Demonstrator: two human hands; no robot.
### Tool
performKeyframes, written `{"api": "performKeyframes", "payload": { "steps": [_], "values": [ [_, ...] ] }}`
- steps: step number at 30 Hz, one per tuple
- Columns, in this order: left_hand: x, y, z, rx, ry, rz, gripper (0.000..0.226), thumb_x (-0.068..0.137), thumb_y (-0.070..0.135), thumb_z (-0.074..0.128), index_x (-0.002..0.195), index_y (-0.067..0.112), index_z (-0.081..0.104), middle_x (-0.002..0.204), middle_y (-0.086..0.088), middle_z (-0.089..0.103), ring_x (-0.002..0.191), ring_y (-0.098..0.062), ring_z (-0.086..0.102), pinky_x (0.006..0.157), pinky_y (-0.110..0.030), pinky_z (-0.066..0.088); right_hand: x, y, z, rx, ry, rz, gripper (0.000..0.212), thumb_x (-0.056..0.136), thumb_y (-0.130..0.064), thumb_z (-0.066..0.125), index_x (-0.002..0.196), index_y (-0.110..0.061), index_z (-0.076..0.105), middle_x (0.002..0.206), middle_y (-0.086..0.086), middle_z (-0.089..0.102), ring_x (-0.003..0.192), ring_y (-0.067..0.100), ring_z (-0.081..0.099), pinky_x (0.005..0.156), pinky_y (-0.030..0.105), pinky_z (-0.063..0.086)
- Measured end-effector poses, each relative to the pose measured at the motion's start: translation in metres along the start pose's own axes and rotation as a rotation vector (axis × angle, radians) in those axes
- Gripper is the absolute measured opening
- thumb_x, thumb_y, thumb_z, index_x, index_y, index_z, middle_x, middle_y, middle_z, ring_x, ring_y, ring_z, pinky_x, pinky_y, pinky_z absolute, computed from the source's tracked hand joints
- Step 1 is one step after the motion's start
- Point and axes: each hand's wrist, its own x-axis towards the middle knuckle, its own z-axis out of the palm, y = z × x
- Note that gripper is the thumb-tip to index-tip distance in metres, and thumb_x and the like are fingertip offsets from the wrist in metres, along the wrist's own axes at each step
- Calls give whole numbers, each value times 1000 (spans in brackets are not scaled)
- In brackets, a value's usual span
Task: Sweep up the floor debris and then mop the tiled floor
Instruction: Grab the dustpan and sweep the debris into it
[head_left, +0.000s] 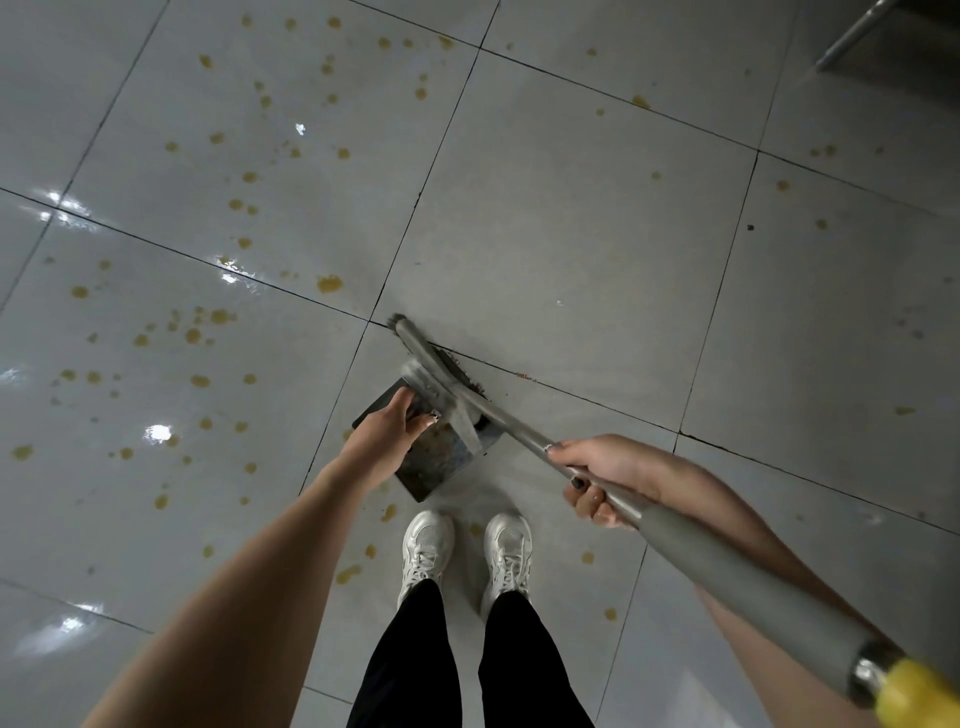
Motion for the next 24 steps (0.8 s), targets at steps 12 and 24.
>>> {"api": "performKeyframes", "payload": {
  "steps": [12, 24],
  "values": [
    [-3, -6, 1, -43, -42, 11, 36, 94, 42, 46, 125, 25, 41, 77, -1, 57, 64, -14, 58, 63, -33, 50, -43, -14, -45, -128, 240, -188, 12, 101, -27, 37, 107, -29, 47, 60, 2, 33, 23, 4, 32, 27, 8, 26],
    [-7, -4, 2, -32, -26, 0, 36, 94, 42, 47, 123, 21, 42, 68, 0, 55, 59, -13, 56, 53, -27, 43, 21, 8, 7, -68, 164, -54, 15, 100, -31, 37, 100, -16, 39, 56, -1, 38, 22, 2, 35, 27, 8, 29]
  ]
}}
